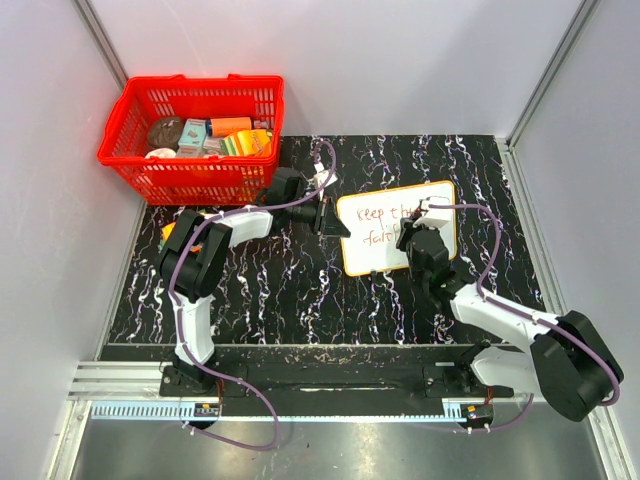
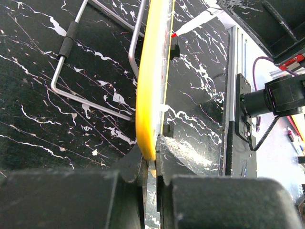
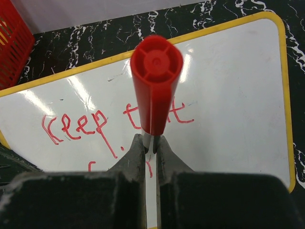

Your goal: Write a sentence on the whiteboard

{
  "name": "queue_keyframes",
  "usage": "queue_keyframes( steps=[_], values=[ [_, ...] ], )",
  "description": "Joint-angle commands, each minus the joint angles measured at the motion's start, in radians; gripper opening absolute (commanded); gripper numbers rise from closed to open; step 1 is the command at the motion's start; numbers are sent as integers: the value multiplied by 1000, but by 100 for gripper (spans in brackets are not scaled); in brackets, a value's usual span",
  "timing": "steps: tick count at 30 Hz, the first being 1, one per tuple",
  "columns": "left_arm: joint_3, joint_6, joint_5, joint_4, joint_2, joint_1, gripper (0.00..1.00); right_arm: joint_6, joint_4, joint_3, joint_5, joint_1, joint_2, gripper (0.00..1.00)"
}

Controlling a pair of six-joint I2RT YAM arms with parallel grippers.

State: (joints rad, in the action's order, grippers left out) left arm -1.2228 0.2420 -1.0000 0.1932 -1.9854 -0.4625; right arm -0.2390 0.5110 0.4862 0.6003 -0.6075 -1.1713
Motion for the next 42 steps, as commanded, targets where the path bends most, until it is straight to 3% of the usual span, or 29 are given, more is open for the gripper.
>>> queue_keyframes(
  steps=[1, 31, 42],
  values=[
    [37, -153, 93, -109, -56, -28, 0, 24, 44, 37, 41, 6, -8, 0],
    [37, -153, 93, -109, -55, -27, 0, -8, 14, 23, 53, 23, -16, 0],
    [36, -152, 92, -109, -56, -27, 0, -29, 20, -1, -33, 23, 33, 0]
  ],
)
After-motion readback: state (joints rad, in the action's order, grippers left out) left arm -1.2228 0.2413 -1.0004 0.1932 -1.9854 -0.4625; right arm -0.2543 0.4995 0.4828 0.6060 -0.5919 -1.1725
